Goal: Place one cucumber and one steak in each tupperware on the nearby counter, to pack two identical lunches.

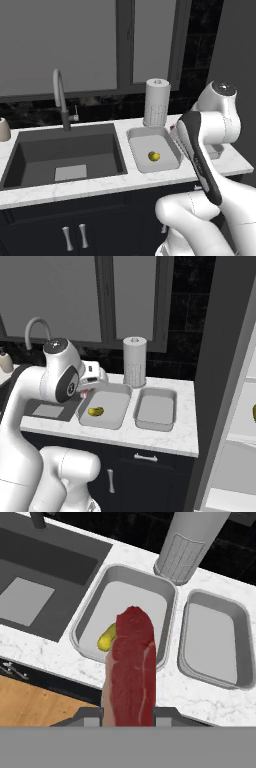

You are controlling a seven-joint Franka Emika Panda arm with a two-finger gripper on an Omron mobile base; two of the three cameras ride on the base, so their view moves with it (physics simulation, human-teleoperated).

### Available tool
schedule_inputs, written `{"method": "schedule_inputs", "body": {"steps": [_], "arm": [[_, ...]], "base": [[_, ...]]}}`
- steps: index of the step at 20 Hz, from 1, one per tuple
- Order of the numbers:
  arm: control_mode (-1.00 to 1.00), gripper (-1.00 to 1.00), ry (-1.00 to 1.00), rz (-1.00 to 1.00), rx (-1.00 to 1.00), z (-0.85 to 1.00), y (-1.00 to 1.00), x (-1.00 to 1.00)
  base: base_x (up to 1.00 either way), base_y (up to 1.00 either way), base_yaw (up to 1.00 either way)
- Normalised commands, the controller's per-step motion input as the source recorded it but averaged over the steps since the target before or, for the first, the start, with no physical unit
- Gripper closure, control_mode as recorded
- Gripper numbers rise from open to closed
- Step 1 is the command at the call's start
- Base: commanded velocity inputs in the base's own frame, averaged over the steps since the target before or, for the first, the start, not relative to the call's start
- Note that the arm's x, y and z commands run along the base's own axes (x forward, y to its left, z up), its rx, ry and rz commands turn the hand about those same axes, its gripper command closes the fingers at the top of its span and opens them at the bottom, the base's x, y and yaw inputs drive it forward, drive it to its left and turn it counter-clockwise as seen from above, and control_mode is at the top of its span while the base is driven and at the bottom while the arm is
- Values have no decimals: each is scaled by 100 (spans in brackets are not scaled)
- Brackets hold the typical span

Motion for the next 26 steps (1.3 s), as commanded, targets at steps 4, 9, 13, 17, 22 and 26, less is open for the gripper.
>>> {"method": "schedule_inputs", "body": {"steps": [4,9,13,17,22,26], "arm": [[-100,100,10,11,6,-25,0,8],[-100,100,3,10,1,-26,0,7],[-100,100,-2,4,-3,-38,0,17],[-100,100,-13,2,-4,-41,0,28],[-100,100,-7,5,0,-18,0,29],[-100,100,0,10,0,-2,0,43]], "base": [[0,0,0],[0,0,0],[0,0,0],[0,0,0],[0,0,0],[0,0,0]]}}
